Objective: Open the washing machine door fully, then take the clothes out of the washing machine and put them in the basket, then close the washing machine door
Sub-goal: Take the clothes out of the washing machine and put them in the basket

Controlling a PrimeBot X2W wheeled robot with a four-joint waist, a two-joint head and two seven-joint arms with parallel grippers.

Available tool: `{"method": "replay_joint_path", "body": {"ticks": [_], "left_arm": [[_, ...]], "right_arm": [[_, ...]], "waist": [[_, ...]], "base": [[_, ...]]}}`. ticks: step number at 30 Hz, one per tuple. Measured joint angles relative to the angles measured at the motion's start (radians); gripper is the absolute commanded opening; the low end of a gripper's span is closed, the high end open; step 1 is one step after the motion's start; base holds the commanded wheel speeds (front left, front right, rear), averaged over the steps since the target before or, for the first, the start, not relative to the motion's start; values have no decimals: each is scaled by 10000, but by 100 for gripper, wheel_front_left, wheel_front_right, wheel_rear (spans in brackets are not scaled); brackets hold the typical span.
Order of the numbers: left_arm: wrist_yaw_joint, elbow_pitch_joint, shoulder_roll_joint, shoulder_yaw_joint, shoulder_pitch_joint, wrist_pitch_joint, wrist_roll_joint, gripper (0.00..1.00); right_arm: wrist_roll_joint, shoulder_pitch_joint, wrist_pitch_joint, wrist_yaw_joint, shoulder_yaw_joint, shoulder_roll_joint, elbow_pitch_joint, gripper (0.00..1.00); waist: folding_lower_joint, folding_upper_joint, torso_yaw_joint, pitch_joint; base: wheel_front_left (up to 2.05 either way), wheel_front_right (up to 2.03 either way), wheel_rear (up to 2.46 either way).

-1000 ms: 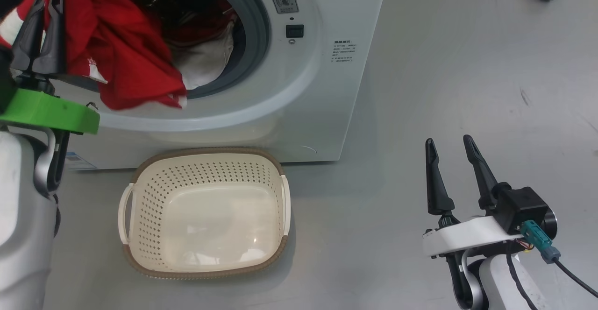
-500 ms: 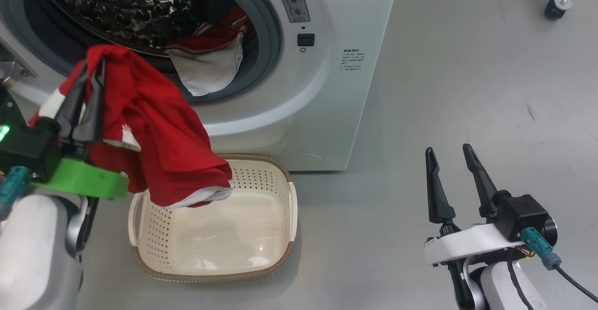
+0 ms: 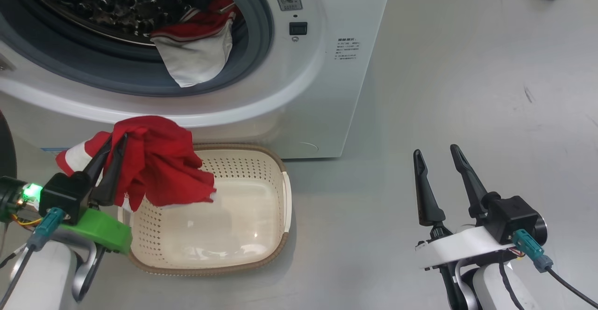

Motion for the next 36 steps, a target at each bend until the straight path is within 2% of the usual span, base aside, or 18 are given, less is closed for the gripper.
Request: {"method": "replay_joint_path", "body": {"ticks": [12, 26, 32, 36], "left_arm": [[-42, 652, 268, -759, -13, 59, 221, 0], [-58, 1806, 773, -2019, -366, 167, 842, 0], [-86, 2389, 1051, -2556, -988, 238, 1221, 0], [-86, 2727, 1058, -2579, -1420, 263, 1227, 0]], "right_arm": [[2, -369, 0, -23, 441, -2, -226, 100], [113, -855, 0, -280, 920, -8, -548, 100], [111, -1043, 0, -368, 1078, -8, -715, 100], [111, -1198, 0, -397, 1160, -8, -821, 100]], "waist": [[0, 0, -496, 989], [0, 0, -1312, 2140], [0, 0, -1584, 2701], [0, 0, -1750, 3089]], "base": [[0, 0, 0], [0, 0, 0], [0, 0, 0], [0, 0, 0]]}}
